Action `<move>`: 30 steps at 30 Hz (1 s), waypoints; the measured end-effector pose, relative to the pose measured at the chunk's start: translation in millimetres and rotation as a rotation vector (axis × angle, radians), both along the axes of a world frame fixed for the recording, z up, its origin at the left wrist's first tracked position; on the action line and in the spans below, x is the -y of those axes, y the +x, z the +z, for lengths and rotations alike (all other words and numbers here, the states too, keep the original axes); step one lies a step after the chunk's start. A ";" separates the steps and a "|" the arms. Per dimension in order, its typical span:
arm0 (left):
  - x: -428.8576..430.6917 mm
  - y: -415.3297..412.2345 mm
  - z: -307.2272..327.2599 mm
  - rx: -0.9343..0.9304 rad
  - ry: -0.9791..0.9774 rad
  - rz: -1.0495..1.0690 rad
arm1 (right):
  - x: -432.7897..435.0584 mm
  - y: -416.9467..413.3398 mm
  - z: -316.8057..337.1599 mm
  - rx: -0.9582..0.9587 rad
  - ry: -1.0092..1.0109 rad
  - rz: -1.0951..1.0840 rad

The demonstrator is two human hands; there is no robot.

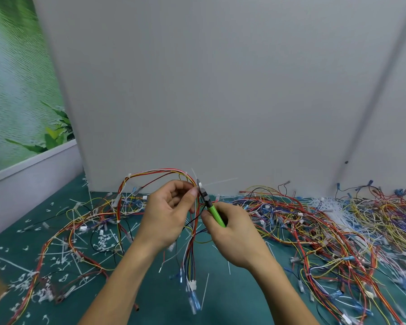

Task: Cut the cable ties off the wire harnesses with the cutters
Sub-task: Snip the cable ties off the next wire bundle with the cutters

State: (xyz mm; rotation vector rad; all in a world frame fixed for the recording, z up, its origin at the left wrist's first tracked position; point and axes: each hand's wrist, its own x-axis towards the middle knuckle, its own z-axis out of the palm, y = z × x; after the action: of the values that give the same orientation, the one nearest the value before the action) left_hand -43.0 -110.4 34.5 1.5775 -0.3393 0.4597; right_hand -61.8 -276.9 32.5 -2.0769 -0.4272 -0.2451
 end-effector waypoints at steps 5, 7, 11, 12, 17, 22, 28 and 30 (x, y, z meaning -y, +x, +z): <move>2.1 1.6 -1.7 -0.017 -0.012 0.011 | -4.1 -1.5 2.2 -0.099 0.064 0.028; 3.9 2.3 -2.9 -0.019 -0.016 0.026 | -4.7 -0.9 1.1 -0.112 0.076 0.029; 7.8 1.1 -5.2 -0.006 0.001 0.102 | -6.0 2.2 -2.6 -0.126 0.073 0.009; 8.5 0.5 -5.8 -0.002 0.014 0.120 | -6.1 3.7 -4.4 -0.115 0.059 -0.010; 10.9 -2.5 -5.6 0.014 0.084 0.143 | -5.9 7.3 -11.5 -0.053 0.004 -0.088; 10.7 -3.6 -4.2 -0.004 0.071 0.122 | -6.1 6.9 -10.6 -0.028 0.001 -0.083; 10.4 -3.6 -3.8 -0.007 0.073 0.119 | -6.7 5.6 -9.5 -0.036 0.009 -0.071; 10.3 -3.4 -4.3 -0.011 0.074 0.118 | -7.0 5.1 -9.0 -0.049 0.004 -0.066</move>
State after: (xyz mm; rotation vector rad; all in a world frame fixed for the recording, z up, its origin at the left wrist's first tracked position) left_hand -46.3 -120.7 30.2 1.6774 -0.2579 0.5349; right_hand -56.7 -269.8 23.5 -2.0903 -0.3287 -0.2339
